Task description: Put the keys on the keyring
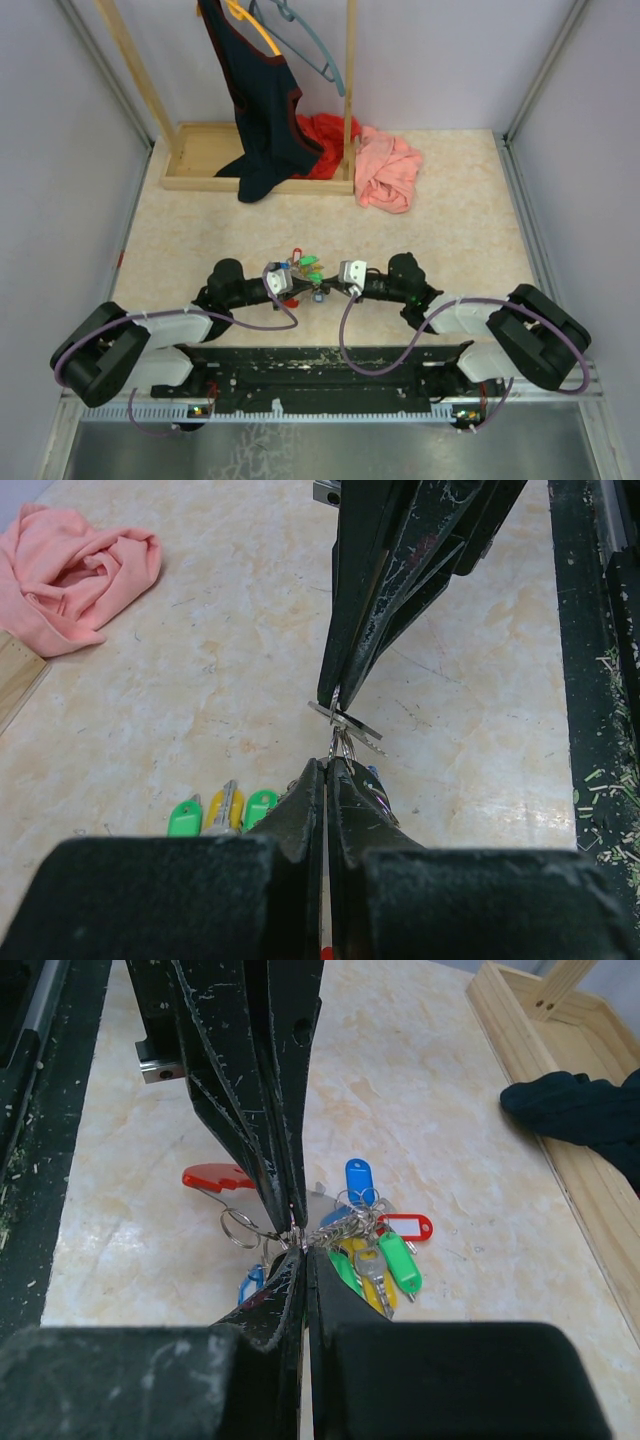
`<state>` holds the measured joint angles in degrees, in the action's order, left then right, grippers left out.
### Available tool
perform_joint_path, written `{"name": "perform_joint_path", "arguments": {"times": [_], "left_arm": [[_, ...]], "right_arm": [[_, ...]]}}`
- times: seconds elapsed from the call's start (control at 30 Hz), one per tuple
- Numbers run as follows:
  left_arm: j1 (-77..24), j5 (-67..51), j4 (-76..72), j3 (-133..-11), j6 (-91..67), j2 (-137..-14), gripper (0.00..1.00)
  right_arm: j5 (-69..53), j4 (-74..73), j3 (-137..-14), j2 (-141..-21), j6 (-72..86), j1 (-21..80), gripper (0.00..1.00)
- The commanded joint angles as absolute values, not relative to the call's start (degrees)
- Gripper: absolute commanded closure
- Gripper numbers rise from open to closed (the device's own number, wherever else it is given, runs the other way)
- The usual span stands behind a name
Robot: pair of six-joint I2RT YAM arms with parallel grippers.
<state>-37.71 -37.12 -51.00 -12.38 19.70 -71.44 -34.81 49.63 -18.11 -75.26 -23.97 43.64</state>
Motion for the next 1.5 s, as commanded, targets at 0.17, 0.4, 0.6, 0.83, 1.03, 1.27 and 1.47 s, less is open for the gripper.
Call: {"name": "perform_joint_path", "arguments": {"times": [0.17, 0.4, 0.6, 0.83, 1.03, 1.27, 1.47], "left_arm": [[-37.35, -37.99, -53.09, -13.62, 19.33, -71.80, 0.99], [-37.35, -36.84, -53.09, -13.36, 19.46, -71.57, 0.99], [-37.35, -36.74, -53.30, -13.28, 19.51, -71.63, 0.99], [-37.31, -36.48, -53.40, -13.23, 19.42, -71.47, 0.99], [-37.33, -36.12, -53.44, -13.16, 19.42, -71.58, 0.99], [-37.39, -36.28, -53.55, -13.19, 19.42, -71.62, 0.99], [-37.34, -36.97, -53.65, -13.18, 19.29, -71.63, 0.99]], "right_arm": [[-34.77, 50.60, -20.68, -75.52, -23.12, 44.56, 1.00], [-32.67, 49.02, -20.27, -73.57, -23.34, 44.60, 1.00], [-33.86, 49.66, -20.30, -73.75, -22.78, 44.57, 1.00], [-34.33, 50.45, -20.20, -73.74, -22.12, 44.64, 1.00], [-34.27, 50.65, -20.16, -73.50, -21.30, 44.57, 1.00], [-34.44, 51.04, -20.21, -73.54, -20.86, 44.61, 1.00], [-34.23, 51.11, -20.69, -74.16, -20.37, 44.56, 1.00]]}}
